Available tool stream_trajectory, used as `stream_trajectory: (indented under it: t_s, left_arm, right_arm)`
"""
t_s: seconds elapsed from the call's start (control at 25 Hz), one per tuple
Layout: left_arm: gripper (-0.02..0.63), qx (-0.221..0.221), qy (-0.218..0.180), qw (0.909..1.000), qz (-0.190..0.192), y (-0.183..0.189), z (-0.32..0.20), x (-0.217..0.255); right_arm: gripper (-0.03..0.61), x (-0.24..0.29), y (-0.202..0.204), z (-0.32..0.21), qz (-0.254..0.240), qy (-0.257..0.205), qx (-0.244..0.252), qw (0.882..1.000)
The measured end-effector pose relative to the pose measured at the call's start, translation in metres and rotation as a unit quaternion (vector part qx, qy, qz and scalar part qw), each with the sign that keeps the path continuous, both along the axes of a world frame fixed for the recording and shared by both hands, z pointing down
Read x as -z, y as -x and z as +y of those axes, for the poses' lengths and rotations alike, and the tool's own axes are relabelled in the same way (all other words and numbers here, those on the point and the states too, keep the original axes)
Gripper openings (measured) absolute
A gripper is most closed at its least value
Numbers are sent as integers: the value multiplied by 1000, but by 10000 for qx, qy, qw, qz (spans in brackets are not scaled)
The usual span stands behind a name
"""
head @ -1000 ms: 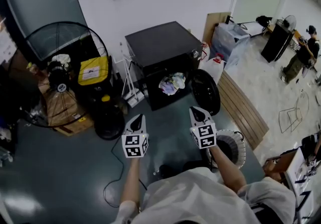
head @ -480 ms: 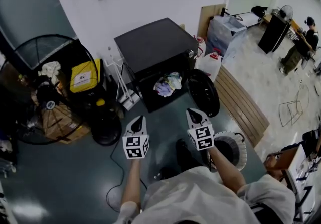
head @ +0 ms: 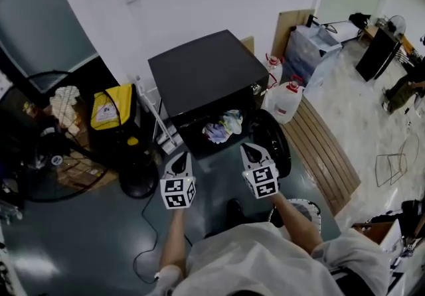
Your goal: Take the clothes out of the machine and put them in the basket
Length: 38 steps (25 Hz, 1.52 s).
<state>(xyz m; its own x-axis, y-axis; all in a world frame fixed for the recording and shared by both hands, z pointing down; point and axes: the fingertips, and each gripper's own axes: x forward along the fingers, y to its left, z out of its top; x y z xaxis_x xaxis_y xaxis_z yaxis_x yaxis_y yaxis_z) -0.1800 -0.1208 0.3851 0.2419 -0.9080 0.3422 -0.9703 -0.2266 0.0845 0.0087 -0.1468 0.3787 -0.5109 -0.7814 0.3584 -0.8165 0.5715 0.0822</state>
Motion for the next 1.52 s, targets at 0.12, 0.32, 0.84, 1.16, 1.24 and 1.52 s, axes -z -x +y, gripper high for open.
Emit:
stream_trajectory:
  t_s: [0.12,0.32,0.84,1.16,1.24,1.52]
  left_arm:
    - [18,60,10,10000,23,-11,-27,0]
    - [18,82,9,9999,57,-22,-58,1]
    - [18,157,193,9997,-27,4,-83,-16]
    - [18,-173,494,9986,41,29,-95,-65]
    - [18,-261,576,9980,71,35,-100,-82]
    - [18,-413,721,9965,109,45,-111,-126]
  right_arm:
    - [23,-4,-9,-31,-28,33,60,10000]
    - [23,-12,-14,-60,-56,132,118,9998]
    - [23,-44,9,-97,43,304,249,9992]
    - [23,-93,43,-100,260,688,62,9973]
    - [23,-108,48,-104,265,766,-76,9967]
    - [23,-154,49,-102,327,1027,-323,9936]
